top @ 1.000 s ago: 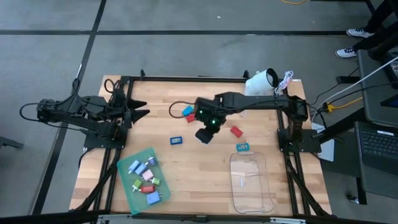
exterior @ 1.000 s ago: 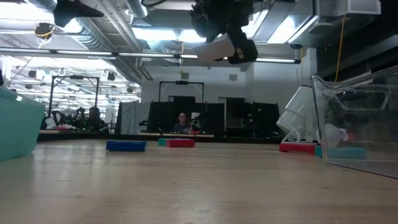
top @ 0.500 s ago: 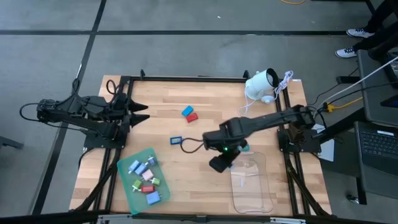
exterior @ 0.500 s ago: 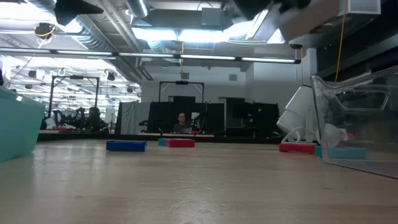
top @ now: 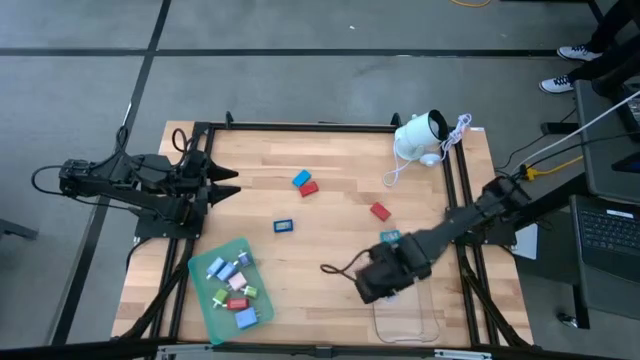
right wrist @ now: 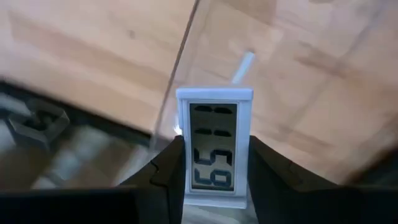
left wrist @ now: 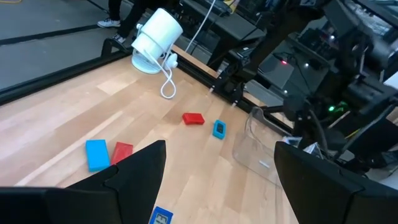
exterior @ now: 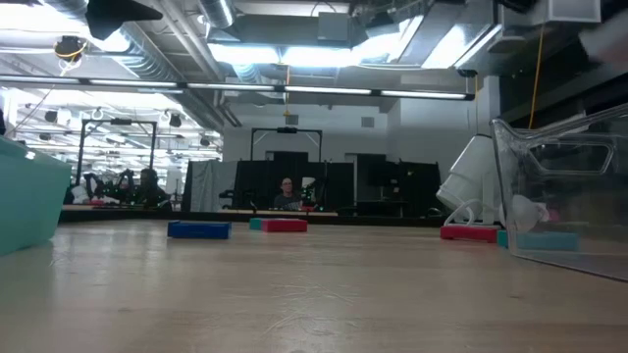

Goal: Pick & Place Office items
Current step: Put the white digital clock into the transparent bin, then put the blue digital clock into the transparent bin

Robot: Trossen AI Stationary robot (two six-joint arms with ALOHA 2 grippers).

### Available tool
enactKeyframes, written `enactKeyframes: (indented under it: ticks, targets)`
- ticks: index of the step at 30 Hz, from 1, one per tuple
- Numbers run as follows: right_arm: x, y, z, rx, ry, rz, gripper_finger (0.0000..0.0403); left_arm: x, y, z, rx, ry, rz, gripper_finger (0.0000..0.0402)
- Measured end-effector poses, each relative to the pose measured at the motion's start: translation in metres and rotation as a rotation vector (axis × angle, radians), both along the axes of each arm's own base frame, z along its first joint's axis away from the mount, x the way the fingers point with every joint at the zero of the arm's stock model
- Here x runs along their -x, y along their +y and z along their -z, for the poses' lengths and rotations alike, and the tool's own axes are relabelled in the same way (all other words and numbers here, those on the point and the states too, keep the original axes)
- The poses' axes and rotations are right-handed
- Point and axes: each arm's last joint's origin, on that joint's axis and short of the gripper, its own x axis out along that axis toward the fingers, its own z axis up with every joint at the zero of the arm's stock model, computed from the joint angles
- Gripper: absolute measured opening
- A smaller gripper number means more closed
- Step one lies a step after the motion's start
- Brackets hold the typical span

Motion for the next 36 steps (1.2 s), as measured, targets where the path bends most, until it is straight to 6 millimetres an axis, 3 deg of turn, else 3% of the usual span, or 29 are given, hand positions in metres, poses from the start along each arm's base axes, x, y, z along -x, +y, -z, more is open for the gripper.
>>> enactKeyframes:
  ticks: [4,10,14,18,22,31,36]
  targets:
    - [0.02,0.0,0.022,0.089,-0.058,0.221,0.013,0.0,0.0,-0.001,0.005,-0.009,-0.002,0.0294]
    - [0.062,-0.02,0.053,0.22,0.018,0.347,0.0131,-0.001,0.001,-0.001,0.007,-0.017,-0.025,0.0294]
    - [0.083,-0.03,0.056,0.235,0.011,0.413,0.0196,-0.004,0.0,0.0,0.02,-0.001,-0.036,0.0294]
    - [0.092,-0.034,0.045,0.244,-0.108,0.417,0.0283,-0.012,-0.001,0.008,0.034,0.082,-0.047,0.0294]
    - [0.096,-0.04,0.031,0.271,-0.237,0.433,0.0326,-0.026,-0.003,0.016,0.04,0.168,-0.057,0.0294]
    - [0.11,-0.073,-0.022,0.493,-0.813,0.582,0.0315,-0.076,-0.014,0.051,0.017,0.478,0.036,0.0294]
    - [0.121,-0.094,-0.045,0.614,-0.973,0.602,0.0307,-0.105,-0.019,0.081,-0.136,0.687,0.16,0.0294]
